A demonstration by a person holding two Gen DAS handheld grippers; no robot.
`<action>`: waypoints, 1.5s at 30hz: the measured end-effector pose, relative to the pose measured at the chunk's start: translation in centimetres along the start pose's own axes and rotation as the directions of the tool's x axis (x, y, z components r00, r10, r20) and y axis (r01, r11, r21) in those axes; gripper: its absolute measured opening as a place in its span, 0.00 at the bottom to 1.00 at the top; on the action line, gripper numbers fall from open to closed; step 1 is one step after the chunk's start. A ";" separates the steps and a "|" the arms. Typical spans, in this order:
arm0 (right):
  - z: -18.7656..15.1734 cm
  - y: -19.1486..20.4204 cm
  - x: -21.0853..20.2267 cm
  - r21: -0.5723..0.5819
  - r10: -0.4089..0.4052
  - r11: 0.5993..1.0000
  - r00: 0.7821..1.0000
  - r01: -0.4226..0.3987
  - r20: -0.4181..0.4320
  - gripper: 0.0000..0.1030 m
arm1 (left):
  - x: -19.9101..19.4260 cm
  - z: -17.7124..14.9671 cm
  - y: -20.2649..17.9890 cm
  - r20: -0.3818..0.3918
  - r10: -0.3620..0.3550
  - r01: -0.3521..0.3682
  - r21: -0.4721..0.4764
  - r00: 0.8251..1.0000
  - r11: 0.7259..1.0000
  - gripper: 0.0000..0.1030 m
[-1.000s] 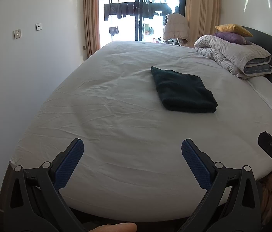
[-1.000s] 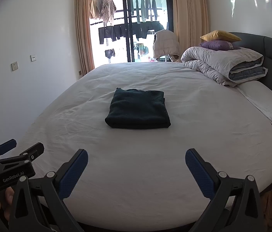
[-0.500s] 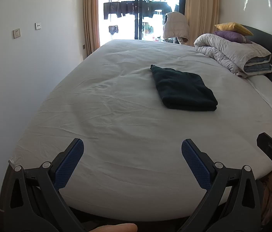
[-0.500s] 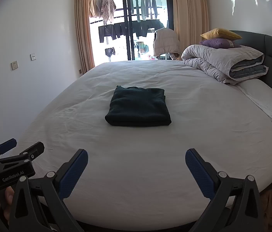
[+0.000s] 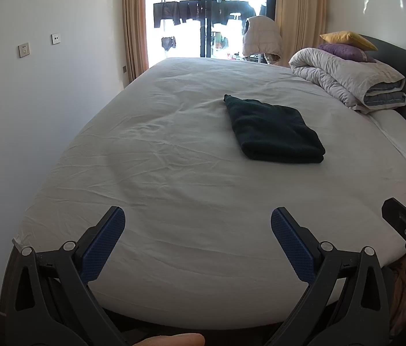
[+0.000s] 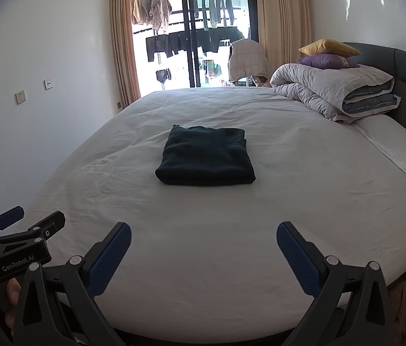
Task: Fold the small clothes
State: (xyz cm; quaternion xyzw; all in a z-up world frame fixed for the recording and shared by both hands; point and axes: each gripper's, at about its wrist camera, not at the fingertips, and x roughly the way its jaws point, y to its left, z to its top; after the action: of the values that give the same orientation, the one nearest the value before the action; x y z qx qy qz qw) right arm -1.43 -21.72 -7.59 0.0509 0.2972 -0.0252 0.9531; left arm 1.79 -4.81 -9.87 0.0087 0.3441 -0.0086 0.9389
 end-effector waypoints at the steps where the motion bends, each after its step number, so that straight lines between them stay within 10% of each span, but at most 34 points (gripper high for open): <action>1: 0.0 -0.1 0.1 0.000 0.000 1.000 1.000 0.000 -0.001 1.00 | 0.0 0.0 0.0 0.000 0.000 0.000 0.000 1.000 1.000 1.00; 45: -0.5 -0.4 0.3 0.010 0.010 1.000 1.000 -0.009 -0.020 1.00 | 1.3 -0.1 -0.3 -0.018 0.006 -0.006 0.010 1.000 1.000 1.00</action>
State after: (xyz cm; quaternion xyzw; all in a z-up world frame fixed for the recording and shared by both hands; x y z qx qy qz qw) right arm -1.47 -22.06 -8.20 0.0574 0.3064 -0.0217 0.9499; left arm 2.74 -5.17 -10.80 0.0146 0.3522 -0.0074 0.9358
